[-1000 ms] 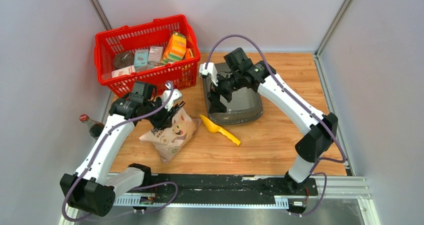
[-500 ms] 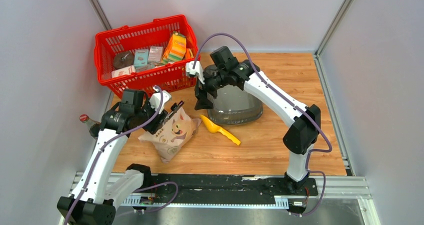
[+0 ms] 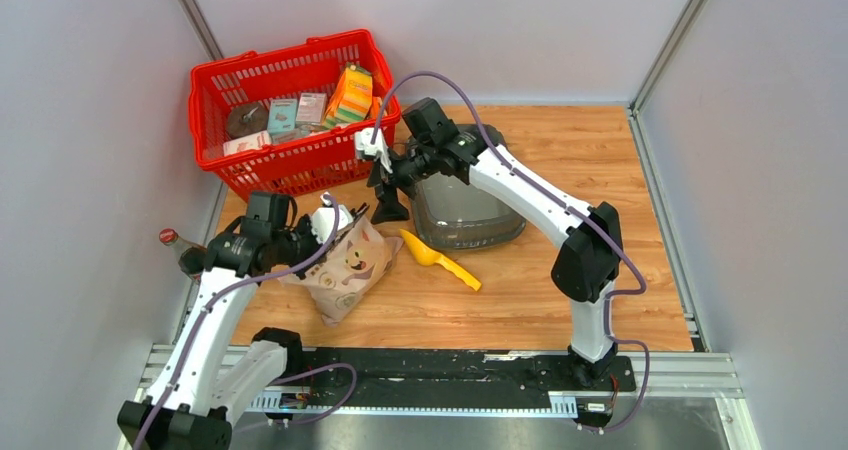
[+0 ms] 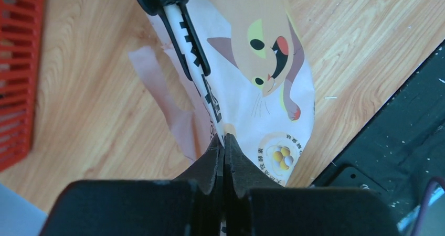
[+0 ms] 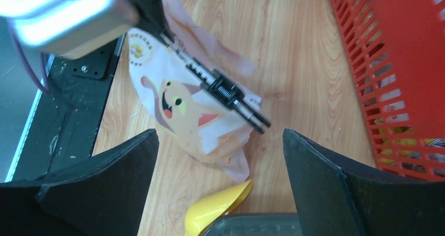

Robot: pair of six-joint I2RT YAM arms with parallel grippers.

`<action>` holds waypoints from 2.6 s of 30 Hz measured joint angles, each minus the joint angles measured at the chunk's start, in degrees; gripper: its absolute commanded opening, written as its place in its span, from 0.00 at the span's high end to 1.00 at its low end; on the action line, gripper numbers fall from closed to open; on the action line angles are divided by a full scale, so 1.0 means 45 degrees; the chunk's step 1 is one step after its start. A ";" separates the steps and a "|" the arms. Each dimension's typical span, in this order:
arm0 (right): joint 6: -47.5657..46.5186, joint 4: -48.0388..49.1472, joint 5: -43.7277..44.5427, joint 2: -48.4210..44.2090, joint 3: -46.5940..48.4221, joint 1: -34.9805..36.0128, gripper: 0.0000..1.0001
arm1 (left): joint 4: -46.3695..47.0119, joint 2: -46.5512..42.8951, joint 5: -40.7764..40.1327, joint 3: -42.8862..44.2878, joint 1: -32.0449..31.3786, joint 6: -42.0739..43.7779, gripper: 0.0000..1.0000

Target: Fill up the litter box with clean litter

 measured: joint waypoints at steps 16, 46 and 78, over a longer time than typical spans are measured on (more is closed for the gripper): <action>0.0262 0.0670 -0.0709 0.0160 0.0019 0.0049 0.20 | 0.1268 -0.0753 0.1914 -0.0583 0.0058 0.1384 1.00; -0.0665 0.0942 -0.0563 0.1311 -0.0223 0.0423 0.69 | 0.1608 -0.0695 0.1938 -0.0588 0.0053 0.1321 1.00; 0.4983 0.3308 -0.1467 -0.0777 -0.2837 -0.1321 1.00 | 0.4668 0.0782 0.2419 -0.0777 0.0044 0.0311 1.00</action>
